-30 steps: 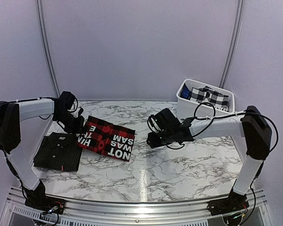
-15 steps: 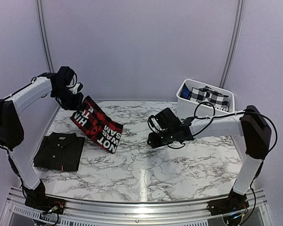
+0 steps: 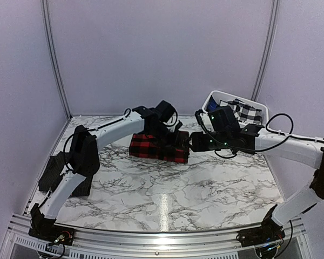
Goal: Fold and stack the long sleeve shirts
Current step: Turn over the square-folded shirt at the center of the board, then move the square-folded shirt to the center of the board.
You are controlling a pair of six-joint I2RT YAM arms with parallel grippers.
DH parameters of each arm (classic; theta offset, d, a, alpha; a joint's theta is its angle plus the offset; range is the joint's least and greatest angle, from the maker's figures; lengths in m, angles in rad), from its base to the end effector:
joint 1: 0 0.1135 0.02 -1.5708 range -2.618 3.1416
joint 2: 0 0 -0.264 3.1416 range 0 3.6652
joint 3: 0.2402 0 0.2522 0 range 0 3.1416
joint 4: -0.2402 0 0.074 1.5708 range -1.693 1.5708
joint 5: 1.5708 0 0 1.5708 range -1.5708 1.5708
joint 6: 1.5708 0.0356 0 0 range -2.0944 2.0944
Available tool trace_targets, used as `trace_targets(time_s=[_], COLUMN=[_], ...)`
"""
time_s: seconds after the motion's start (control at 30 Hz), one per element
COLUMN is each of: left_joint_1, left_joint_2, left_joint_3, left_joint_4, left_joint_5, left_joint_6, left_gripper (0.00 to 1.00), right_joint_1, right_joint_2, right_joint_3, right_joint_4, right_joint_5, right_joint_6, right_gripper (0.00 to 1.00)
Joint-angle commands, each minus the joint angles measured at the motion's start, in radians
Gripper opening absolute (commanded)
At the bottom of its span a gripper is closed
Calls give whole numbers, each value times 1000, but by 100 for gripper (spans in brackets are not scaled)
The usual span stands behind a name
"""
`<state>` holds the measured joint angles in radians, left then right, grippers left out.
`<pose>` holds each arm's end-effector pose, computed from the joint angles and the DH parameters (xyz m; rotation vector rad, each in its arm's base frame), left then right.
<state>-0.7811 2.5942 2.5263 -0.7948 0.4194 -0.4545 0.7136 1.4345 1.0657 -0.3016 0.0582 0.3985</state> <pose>0.3897 -0.4068 0.2132 0.6284 2.5480 -1.0141 0.2433 0.2079 0.2747 -0.3281 2.2713 0.5286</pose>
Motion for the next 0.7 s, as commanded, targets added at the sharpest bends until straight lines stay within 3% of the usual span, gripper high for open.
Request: trace_targets(time_s=[0.0, 0.27, 0.5, 0.67], left_joint_1=[15, 105, 207, 268], left_joint_2=[-155, -431, -586, -672], left_joint_3=[-130, -489, -872, -1109], left_joint_4=[201, 230, 321, 488], left_joint_5=[-21, -293, -239, -126], left_joint_6=[-106, -63, 30, 53], left_gripper=[74, 76, 71, 70], right_joint_1=[-10, -41, -106, -113], right_joint_2=[1, 124, 305, 369], right_joint_3=[-32, -11, 38, 32], right_joint_4=[-46, 54, 144, 183], right_joint_5=[45, 37, -75, -103], right_joint_6=[22, 28, 4, 7], right_gripper=[50, 50, 45, 42])
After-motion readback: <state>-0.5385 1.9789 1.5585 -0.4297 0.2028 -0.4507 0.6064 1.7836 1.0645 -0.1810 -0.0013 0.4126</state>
